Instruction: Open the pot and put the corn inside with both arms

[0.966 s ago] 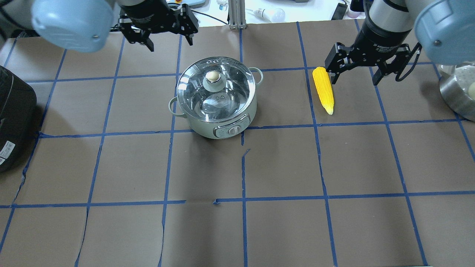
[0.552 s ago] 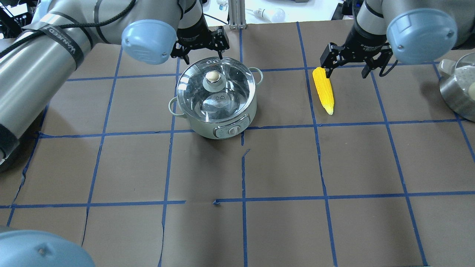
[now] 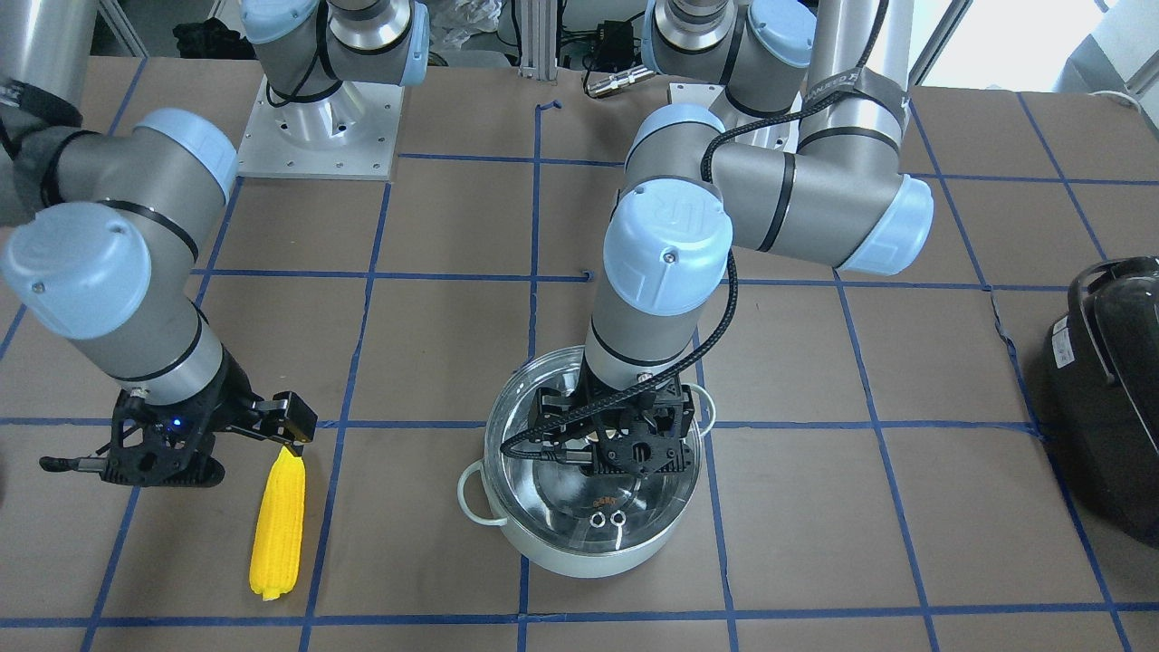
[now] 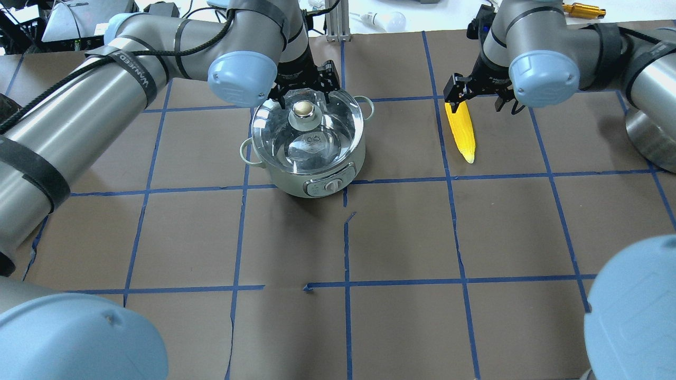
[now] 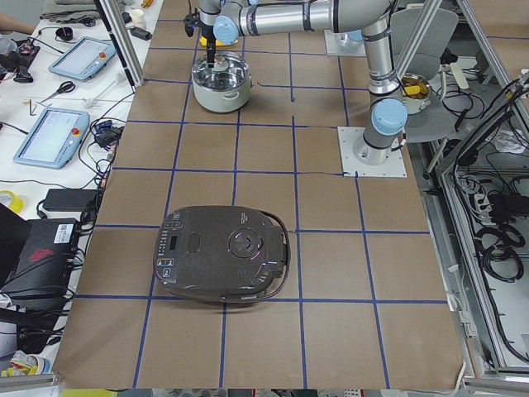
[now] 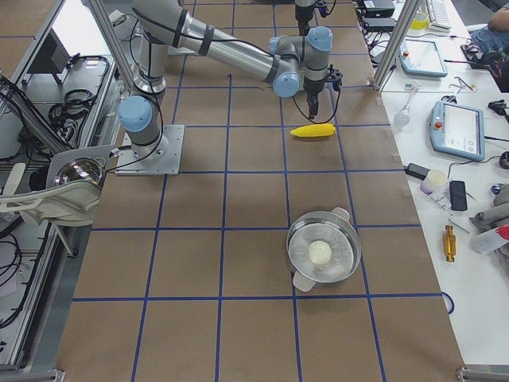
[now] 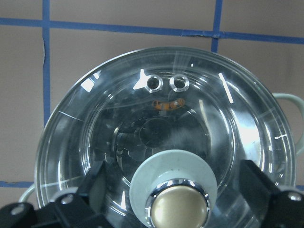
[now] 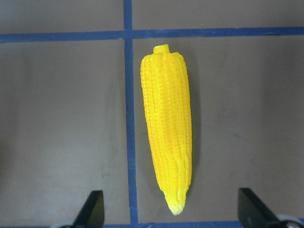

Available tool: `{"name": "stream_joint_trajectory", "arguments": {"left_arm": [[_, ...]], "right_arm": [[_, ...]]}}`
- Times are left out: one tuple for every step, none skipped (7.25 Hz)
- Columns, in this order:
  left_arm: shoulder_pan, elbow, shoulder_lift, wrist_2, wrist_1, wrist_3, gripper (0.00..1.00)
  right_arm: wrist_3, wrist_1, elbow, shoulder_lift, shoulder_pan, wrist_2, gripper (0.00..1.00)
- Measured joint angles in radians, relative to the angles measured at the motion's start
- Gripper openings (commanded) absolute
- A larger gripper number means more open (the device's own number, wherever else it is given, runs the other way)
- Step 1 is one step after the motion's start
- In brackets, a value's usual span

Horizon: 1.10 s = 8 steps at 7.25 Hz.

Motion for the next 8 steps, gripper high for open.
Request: {"name": "stream_joint_trajectory", "arguments": {"left_arm": [[-0.007, -0.003, 0.004, 0.001, 0.0, -0.007, 0.97], [-0.009, -0.005, 0.012, 0.002, -0.001, -0.009, 0.89], [-0.008, -0.006, 0.013, 0.002, -0.001, -0.008, 0.88], [-0.005, -0.007, 0.011, 0.002, -0.001, -0.004, 0.87], [-0.002, -0.008, 0.01, 0.002, -0.001, 0.003, 0.8], [0.0, -0.008, 0.011, 0.003, -0.002, 0.008, 0.74], [0.004, -0.01, 0.014, 0.012, -0.007, 0.01, 0.68], [0.008, -0.016, 0.019, 0.029, -0.011, 0.018, 0.56]], "right_arm": [[0.0, -0.045, 0.009, 0.037, 0.0, -0.003, 1.0], [0.0, -0.084, 0.014, 0.069, 0.0, -0.006, 0.95], [-0.001, -0.106, 0.015, 0.093, 0.0, -0.006, 0.91], [-0.001, -0.116, 0.017, 0.111, 0.0, -0.006, 1.0], [-0.001, -0.121, 0.017, 0.127, 0.0, -0.007, 1.0], [-0.001, -0.123, 0.017, 0.143, 0.0, -0.009, 0.93], [-0.001, -0.129, 0.017, 0.155, 0.0, -0.011, 0.68], [-0.001, -0.14, 0.017, 0.163, -0.001, -0.017, 0.3]]}}
